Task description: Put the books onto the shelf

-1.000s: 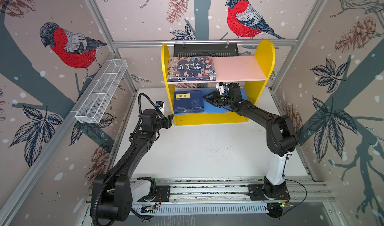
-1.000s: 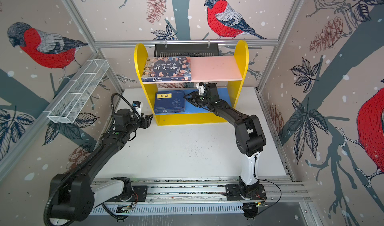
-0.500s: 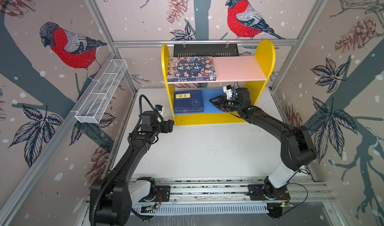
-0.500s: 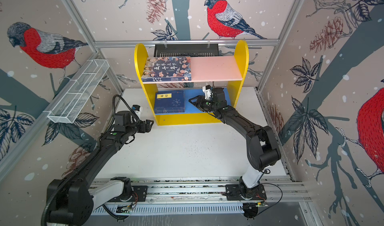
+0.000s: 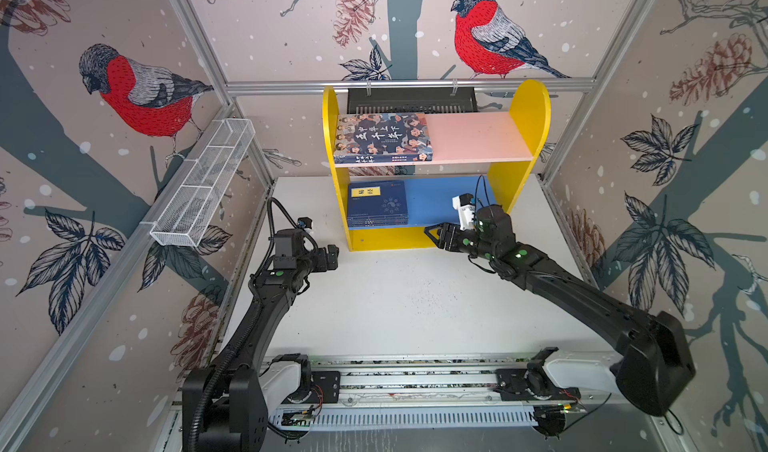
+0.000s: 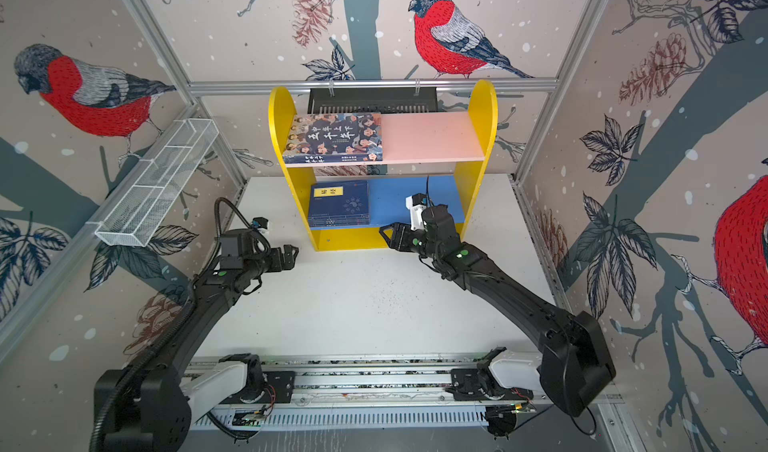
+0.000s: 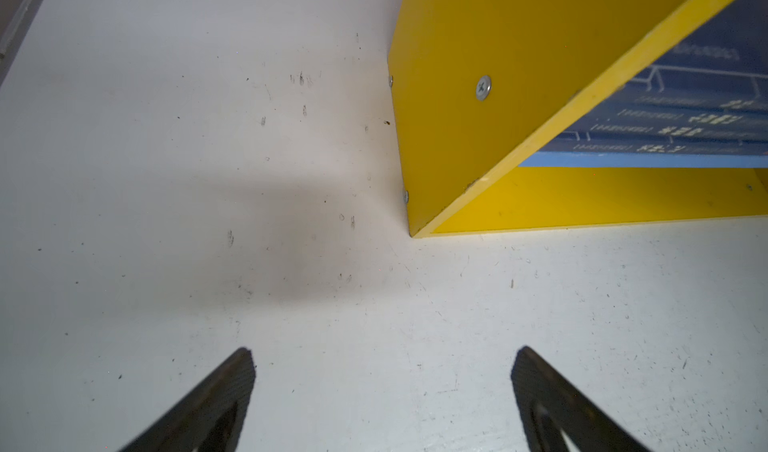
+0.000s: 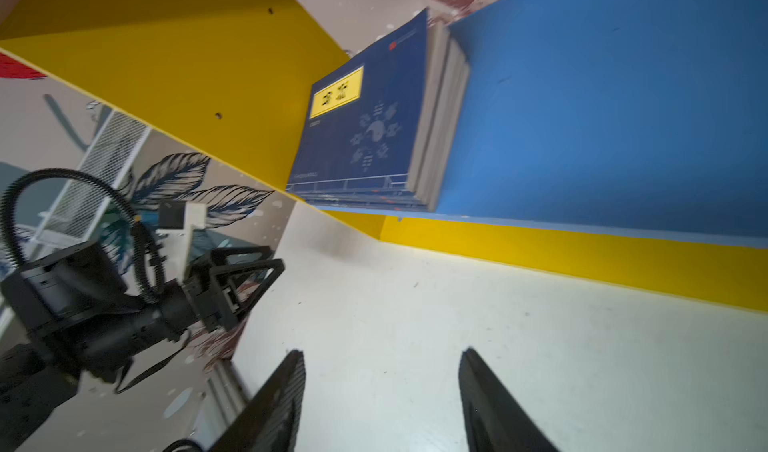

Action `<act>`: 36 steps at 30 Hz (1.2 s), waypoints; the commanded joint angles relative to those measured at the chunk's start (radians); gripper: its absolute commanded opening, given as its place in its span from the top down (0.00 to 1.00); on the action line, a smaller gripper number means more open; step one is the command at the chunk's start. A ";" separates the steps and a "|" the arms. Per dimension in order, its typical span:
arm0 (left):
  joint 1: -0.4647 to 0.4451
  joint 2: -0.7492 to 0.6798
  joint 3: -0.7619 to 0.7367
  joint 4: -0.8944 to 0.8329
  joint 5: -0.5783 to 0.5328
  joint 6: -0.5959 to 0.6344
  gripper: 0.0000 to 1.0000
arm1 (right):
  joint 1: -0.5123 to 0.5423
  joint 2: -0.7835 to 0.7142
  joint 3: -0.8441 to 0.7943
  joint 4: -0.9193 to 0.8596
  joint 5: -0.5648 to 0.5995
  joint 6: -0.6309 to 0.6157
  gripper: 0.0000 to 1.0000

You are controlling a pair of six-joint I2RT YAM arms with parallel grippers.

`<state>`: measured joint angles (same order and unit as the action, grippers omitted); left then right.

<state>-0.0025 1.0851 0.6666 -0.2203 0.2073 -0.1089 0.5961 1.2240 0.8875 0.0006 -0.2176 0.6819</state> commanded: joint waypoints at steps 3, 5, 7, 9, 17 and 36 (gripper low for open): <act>0.013 -0.011 -0.037 0.060 -0.016 -0.031 0.03 | 0.019 -0.144 -0.139 0.098 0.266 -0.093 0.00; 0.017 -0.017 -0.072 0.104 -0.041 -0.040 0.03 | 0.019 -0.193 -0.209 0.168 0.335 -0.133 0.00; 0.018 -0.019 -0.108 0.152 -0.066 -0.027 0.03 | 0.007 -0.219 -0.235 0.176 0.382 -0.191 0.00; 0.024 -0.021 -0.142 0.210 -0.092 -0.013 0.03 | -0.006 -0.225 -0.245 0.172 0.443 -0.218 0.00; 0.043 -0.002 -0.337 0.693 -0.152 0.023 0.03 | -0.286 -0.206 -0.339 0.198 0.482 -0.340 0.00; 0.113 0.216 -0.517 1.400 -0.111 0.016 0.02 | -0.605 -0.206 -0.814 0.906 0.575 -0.421 0.00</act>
<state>0.1081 1.3159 0.1768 0.9909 0.0528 -0.1375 -0.0021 0.9955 0.0879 0.7448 0.3298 0.2955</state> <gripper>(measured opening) 0.981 0.996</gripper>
